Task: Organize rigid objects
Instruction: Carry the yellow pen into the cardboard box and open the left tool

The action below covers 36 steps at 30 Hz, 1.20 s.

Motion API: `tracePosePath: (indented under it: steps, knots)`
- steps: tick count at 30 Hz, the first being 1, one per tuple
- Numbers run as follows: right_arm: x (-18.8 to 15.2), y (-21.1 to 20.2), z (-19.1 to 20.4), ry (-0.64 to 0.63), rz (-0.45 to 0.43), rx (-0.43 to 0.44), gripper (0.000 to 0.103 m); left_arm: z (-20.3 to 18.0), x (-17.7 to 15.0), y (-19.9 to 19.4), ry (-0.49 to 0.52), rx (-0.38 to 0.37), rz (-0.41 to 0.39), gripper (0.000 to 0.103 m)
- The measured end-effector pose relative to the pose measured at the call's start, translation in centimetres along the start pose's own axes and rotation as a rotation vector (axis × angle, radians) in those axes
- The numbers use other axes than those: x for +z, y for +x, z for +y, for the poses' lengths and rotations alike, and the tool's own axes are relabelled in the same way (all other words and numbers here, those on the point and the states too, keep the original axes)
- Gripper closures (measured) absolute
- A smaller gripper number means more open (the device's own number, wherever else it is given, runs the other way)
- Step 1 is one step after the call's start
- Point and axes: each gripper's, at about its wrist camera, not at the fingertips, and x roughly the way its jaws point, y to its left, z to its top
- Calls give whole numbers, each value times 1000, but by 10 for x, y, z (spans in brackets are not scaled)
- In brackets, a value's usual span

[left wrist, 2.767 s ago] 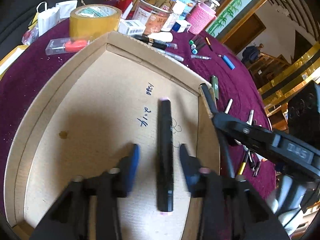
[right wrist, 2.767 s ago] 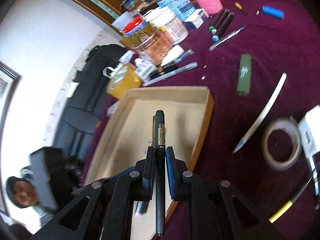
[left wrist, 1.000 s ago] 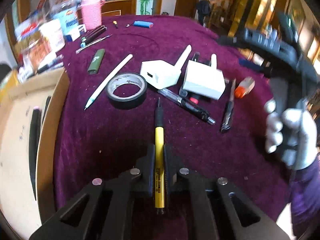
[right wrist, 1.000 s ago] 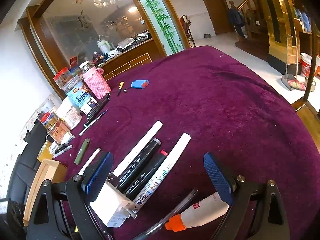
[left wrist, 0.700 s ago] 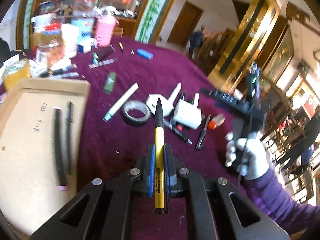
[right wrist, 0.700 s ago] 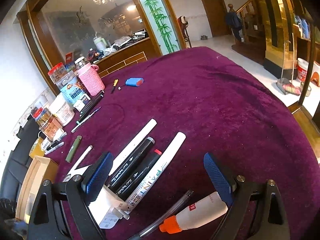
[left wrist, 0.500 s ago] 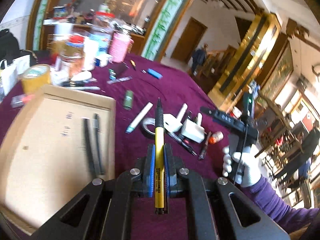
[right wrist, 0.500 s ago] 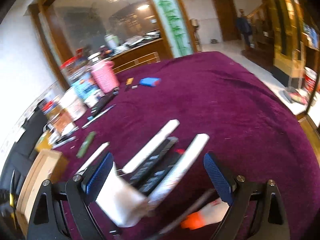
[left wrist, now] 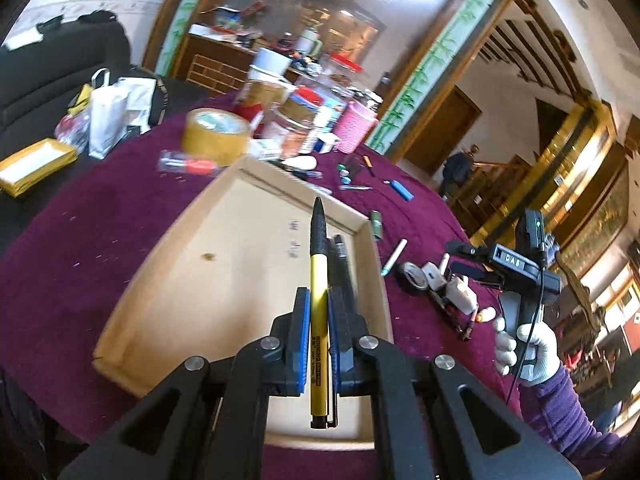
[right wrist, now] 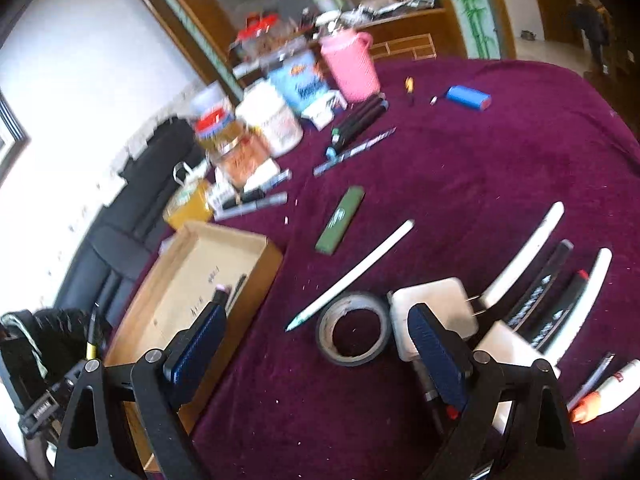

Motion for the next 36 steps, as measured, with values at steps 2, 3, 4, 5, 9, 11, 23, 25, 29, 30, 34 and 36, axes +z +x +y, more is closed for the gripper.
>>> tracePosePath:
  steps: [2, 3, 4, 5, 9, 11, 23, 25, 29, 30, 34, 36]
  knots:
    - [-6, 9, 10, -48, 21, -25, 8, 8, -1, -4, -7, 1, -4, 95]
    - [-8, 12, 14, -79, 31, -43, 8, 11, -3, -6, -10, 1, -5, 95]
    - [-12, 19, 21, -132, 45, -86, 8, 13, -3, -6, -13, -2, -5, 95]
    - [-15, 25, 25, -170, 58, -122, 8, 15, -4, -6, -17, -5, -3, 95]
    - [-23, 50, 28, -257, 93, -197, 20, 15, -6, -4, -17, -11, 10, 95]
    - [-25, 55, 30, -311, 71, -241, 26, 12, -5, -3, -17, -13, 16, 95]
    - [-18, 49, 32, -327, 47, -200, 91, -12, 13, 21, 56, 29, 87, 95]
    - [-14, 40, 39, -329, 18, -187, 91, -15, 16, 23, 67, 35, 88, 95]
    - [-10, 34, 42, -326, 4, -170, 91, -22, 18, 24, 81, 26, 80, 95]
    - [-11, 37, 45, -353, 21, -178, 87, -22, 18, 24, 77, 23, 81, 95]
    - [-22, 63, 45, -428, 94, -244, 17, -15, 14, 31, 46, 13, 101, 95]
    - [-26, 76, 38, -441, 91, -302, 21, -13, 13, 32, 33, 11, 111, 95]
